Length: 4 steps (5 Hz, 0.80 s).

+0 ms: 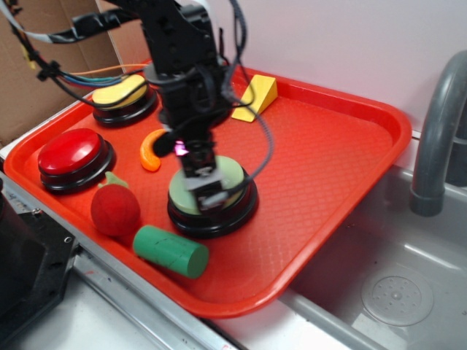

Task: Push the green button.

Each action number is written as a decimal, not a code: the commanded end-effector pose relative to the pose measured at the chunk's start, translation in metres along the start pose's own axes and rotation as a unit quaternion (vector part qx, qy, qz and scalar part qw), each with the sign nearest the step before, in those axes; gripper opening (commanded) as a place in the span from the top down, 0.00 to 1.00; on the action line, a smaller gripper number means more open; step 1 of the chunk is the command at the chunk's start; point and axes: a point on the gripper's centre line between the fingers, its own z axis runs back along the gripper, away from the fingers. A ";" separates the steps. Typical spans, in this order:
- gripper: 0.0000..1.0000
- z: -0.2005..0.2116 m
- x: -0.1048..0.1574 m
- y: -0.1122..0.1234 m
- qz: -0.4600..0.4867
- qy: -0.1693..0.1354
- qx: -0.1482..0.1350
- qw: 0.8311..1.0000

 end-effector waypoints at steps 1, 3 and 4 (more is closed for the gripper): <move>0.00 0.068 0.002 -0.001 0.020 -0.030 -0.003 0.999; 0.00 0.080 -0.002 0.006 0.043 -0.025 -0.009 0.999; 0.00 0.084 -0.008 0.009 0.060 -0.019 -0.015 0.998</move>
